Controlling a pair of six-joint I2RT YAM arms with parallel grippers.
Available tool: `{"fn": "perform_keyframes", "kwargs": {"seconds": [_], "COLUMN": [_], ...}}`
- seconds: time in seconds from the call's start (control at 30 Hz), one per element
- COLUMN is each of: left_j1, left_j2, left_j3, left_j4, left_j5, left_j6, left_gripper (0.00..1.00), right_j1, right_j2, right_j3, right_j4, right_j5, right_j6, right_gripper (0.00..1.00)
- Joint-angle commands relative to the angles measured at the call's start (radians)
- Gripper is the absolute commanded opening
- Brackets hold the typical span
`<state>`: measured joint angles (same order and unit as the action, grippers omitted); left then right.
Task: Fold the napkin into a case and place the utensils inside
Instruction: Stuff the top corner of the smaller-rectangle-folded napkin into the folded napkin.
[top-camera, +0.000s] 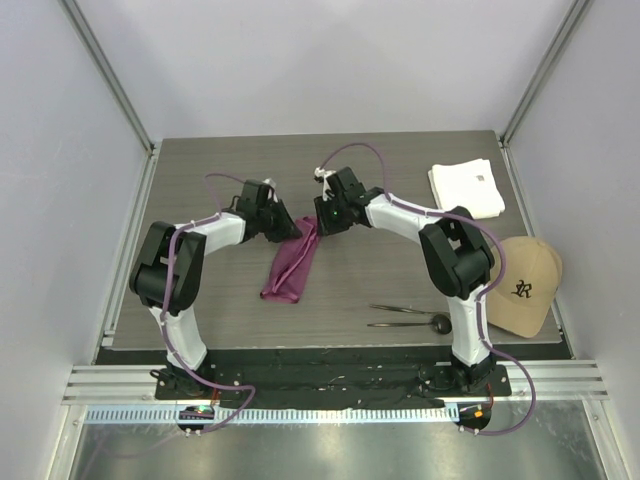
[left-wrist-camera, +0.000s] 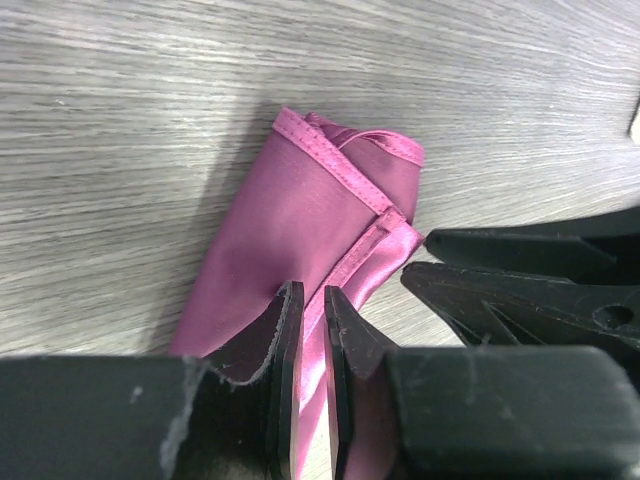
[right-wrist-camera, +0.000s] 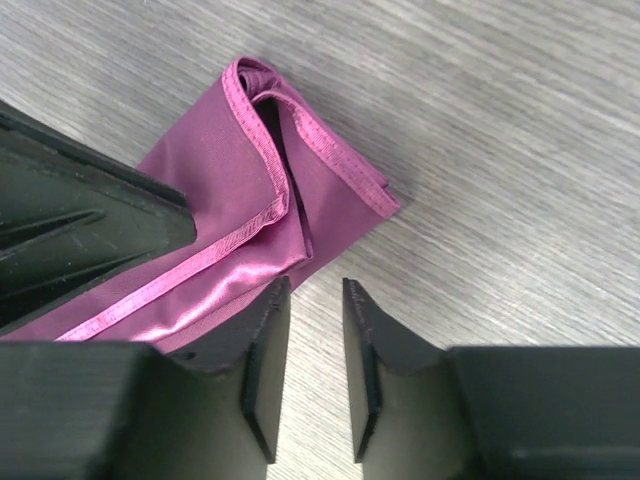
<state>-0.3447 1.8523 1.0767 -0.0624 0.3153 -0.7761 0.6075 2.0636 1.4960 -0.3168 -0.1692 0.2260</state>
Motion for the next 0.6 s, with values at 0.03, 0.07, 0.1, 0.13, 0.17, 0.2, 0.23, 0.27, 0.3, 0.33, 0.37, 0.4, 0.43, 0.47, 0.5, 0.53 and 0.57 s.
{"fn": "perform_keyframes", "kwargs": {"seconds": [0.03,0.07,0.1,0.13,0.17,0.2,0.23,0.27,0.3,0.33,0.37,0.4,0.43,0.47,0.5,0.53,0.57], "left_j1": [0.004,0.004,0.004,0.004,0.004,0.004,0.003,0.003,0.001,0.0,0.0,0.0,-0.002,-0.002,0.0,-0.004,-0.004], "left_j2": [0.013,0.019,0.03,0.034,0.038,0.045,0.047,0.05,0.053,0.054,0.054,0.053,0.047,0.047,0.047,0.051,0.053], "left_j3": [0.04,0.042,0.043,0.045,0.045,0.046,0.046,0.046,0.046,0.048,0.049,0.048,0.048,0.049,0.052,0.055,0.058], "left_j4": [-0.017,-0.014,-0.01,-0.01,-0.01,-0.007,-0.007,-0.005,-0.002,-0.004,-0.002,-0.002,-0.002,-0.001,-0.004,-0.005,-0.005], "left_j5": [0.005,0.005,0.007,0.004,0.001,0.001,0.004,0.007,0.005,0.005,0.005,0.004,0.001,-0.001,-0.001,0.001,0.002], "left_j6": [0.031,0.029,0.028,0.029,0.029,0.029,0.029,0.028,0.026,0.026,0.024,0.026,0.028,0.028,0.029,0.029,0.028], "left_gripper": [0.17,0.16,0.16,0.15,0.15,0.15,0.15,0.15,0.15,0.15,0.15,0.14,0.14,0.14,0.14,0.15,0.14], "right_j1": [0.017,0.02,0.023,0.028,0.032,0.035,0.038,0.046,0.046,0.047,0.054,0.057,0.061,0.066,0.066,0.067,0.067], "right_j2": [-0.01,-0.005,0.007,0.013,0.019,0.027,0.035,0.042,0.052,0.073,0.079,0.081,0.079,0.079,0.082,0.087,0.096], "right_j3": [0.02,0.02,0.029,0.033,0.041,0.053,0.059,0.067,0.091,0.105,0.125,0.132,0.135,0.142,0.148,0.155,0.17], "right_j4": [0.011,0.013,0.015,0.015,0.016,0.015,0.015,0.015,0.015,0.004,-0.002,-0.005,-0.007,-0.005,-0.005,-0.011,-0.014], "right_j5": [0.01,0.01,0.016,0.016,0.017,0.031,0.037,0.039,0.039,0.037,0.042,0.048,0.059,0.063,0.068,0.066,0.065], "right_j6": [0.001,0.003,0.001,0.001,-0.001,-0.002,-0.005,-0.005,-0.007,-0.007,-0.007,-0.011,-0.013,-0.013,-0.014,-0.011,-0.01], "right_gripper": [0.29,0.28,0.28,0.28,0.28,0.28,0.28,0.28,0.28,0.28,0.28,0.28,0.28,0.3,0.31,0.32,0.34]}}
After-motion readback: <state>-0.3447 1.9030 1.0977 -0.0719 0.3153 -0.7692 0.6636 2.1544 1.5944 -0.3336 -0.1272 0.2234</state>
